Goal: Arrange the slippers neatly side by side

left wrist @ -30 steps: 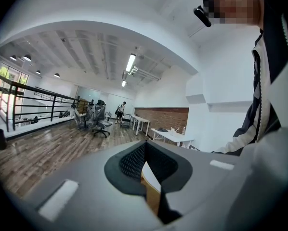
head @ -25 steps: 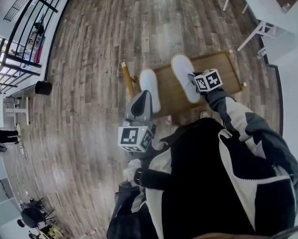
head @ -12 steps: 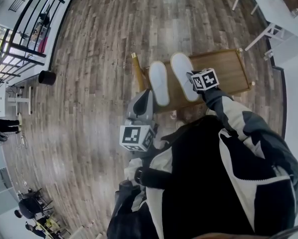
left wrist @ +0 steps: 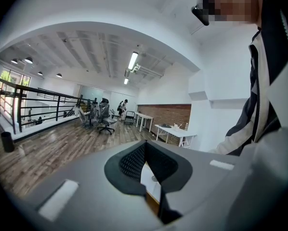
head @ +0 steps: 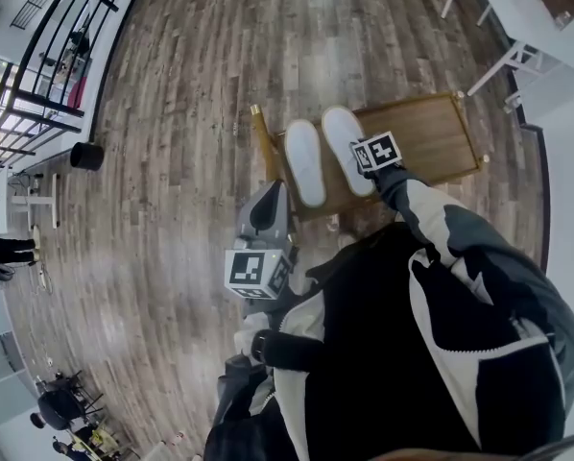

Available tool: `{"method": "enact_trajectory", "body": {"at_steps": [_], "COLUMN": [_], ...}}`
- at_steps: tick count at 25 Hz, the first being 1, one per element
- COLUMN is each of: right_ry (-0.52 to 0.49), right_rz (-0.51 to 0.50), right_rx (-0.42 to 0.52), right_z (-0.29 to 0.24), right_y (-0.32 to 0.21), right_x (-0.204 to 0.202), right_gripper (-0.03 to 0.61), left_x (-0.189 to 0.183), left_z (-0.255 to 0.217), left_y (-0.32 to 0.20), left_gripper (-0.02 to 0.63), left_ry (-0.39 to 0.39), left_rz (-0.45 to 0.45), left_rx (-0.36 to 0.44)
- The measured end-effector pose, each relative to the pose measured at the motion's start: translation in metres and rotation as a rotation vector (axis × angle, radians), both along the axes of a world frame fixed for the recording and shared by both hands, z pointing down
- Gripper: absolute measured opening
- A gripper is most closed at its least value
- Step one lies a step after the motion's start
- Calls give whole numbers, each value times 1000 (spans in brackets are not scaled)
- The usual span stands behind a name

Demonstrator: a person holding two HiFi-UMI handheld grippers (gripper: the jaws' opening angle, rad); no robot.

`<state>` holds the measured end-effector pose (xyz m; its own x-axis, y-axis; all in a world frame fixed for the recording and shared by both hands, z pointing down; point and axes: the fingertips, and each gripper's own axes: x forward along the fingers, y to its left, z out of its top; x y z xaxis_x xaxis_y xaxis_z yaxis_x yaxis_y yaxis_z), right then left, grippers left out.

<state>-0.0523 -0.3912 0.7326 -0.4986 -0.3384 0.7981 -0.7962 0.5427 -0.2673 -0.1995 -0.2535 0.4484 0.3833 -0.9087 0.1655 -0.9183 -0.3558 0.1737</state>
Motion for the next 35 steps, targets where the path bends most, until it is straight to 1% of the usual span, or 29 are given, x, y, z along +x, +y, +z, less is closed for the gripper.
{"method": "enact_trajectory", "body": {"at_steps": [5,11,18,24,30,31,32,33,35], "right_ry": [18,61,103,108,100,93,85,77,64], "right_rz": [21,13,18,54,24,16,5,-8,-25], "right_rx": [-44,-70,-73,-70,-79,-80,-82,-84,-88], "right_z": [17,36,52,54,56,55,55,55,54], "right_y": [0,-4,-10,-16,-12,-12,-11,-9,-7], "right_x": [-9,-14,-15,-12,-19,-20,-22,-24,-28], "right_gripper": [36,35,35,34,35,39,57,93,130], "left_x": [-8,-17,-35,-37,-36,-35,-34,-34,-34], "left_z": [4,6,13,15,17,17,18,19,20], "left_y": [6,13,26,32,33,33,34,34,35], "left_gripper": [17,17,17,17,17,17,17,17,17], "left_ry": [-6,-9,-9,-14,-18,-19,-20,-21,-20], "left_rz": [-9,-43,-91,-92,-95,-93,-91,-89,-88], "left_rx": [-13,-34,-60,-64,-67,-69,-71,-75,-77]}}
